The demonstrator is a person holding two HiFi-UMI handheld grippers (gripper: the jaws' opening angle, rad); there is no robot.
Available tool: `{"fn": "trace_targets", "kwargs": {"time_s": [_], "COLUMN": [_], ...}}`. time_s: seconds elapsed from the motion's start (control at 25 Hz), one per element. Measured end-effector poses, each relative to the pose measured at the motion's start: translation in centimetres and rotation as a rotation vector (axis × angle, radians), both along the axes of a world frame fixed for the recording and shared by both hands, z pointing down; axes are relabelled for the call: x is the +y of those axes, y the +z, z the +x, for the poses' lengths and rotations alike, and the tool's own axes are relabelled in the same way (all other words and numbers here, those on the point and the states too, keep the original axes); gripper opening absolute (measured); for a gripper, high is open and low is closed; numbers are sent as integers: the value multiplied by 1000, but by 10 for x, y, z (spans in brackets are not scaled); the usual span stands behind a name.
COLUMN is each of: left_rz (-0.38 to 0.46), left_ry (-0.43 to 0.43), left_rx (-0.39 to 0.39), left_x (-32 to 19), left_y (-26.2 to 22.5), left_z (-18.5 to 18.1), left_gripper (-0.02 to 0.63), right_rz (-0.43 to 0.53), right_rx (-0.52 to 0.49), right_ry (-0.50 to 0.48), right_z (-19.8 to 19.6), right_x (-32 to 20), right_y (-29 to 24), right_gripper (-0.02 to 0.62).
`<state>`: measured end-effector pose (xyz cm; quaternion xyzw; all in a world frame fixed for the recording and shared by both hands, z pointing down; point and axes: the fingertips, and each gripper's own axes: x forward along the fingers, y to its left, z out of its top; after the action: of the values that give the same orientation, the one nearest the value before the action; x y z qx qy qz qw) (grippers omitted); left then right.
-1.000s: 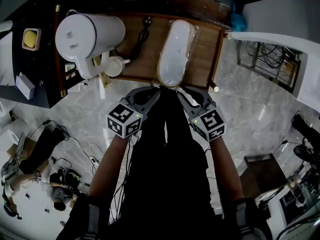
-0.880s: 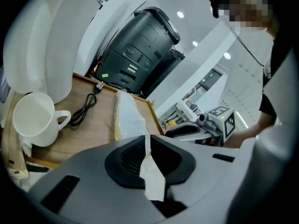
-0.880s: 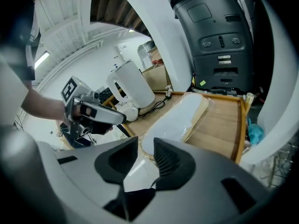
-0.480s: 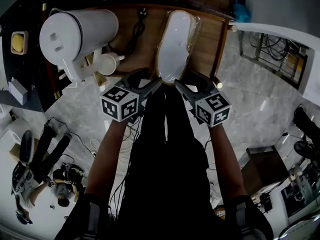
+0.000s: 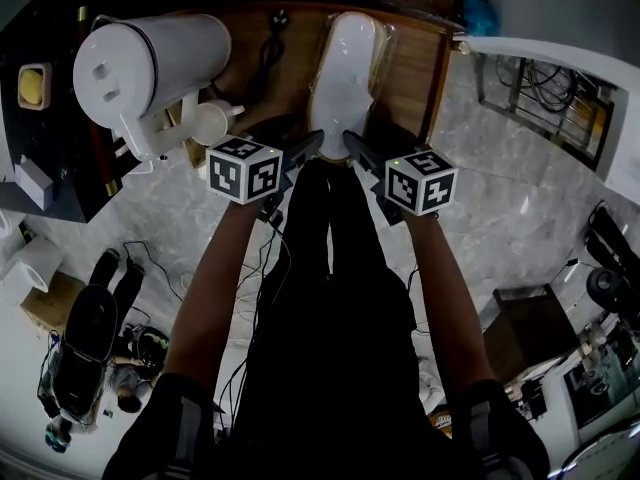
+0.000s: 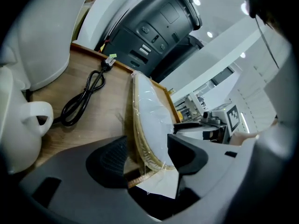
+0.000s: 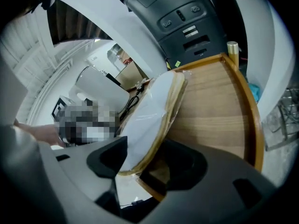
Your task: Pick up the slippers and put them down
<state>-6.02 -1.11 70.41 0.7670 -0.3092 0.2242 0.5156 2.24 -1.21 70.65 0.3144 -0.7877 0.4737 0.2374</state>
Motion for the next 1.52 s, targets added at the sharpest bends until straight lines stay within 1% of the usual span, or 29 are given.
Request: {"fn": "trace_targets", "kwargs": {"time_s": [0.12,0.28,0.52,0.68,0.76,1.04,1.2,1.44,1.52], "left_rz": [-31,-55,-52,-30,-31,-35,-18,22,45], "left_ry": [-7,4,10,31,43,21,18,6,15], "left_rx": [-7,-6,-21,-55,-51,-32,-54,-20,-32], "left_x": [-3,-4,-4,-5,-4,-2,-4,-6,-5], "left_y": [10,19,21,22,21,18,10,-26,-38], "left_z": [3,8,10,13,16,16,16,12,11], "left_gripper": [259,259,258,244,219,219,219,219,219], "right_rz": [-27,-34,-41,-57,-54,-33,2,19,53], "right_rx": [0,-2,-22,-54,-54,-50,-23,-82,-64], "right_ry": [-12,-31,-40,-37,-33,-35,-28,6,-8], "right_z": [-2,-7,-5,-4,-6,-8,-9,-11,-13], "right_x": [-1,-4,-6,-9,-8,-7,-8,-8,-7], "right_y": [7,11,13,14,14,12,3,-30,-43], "right_gripper": [241,240,237,206,202,202,202,203,202]}}
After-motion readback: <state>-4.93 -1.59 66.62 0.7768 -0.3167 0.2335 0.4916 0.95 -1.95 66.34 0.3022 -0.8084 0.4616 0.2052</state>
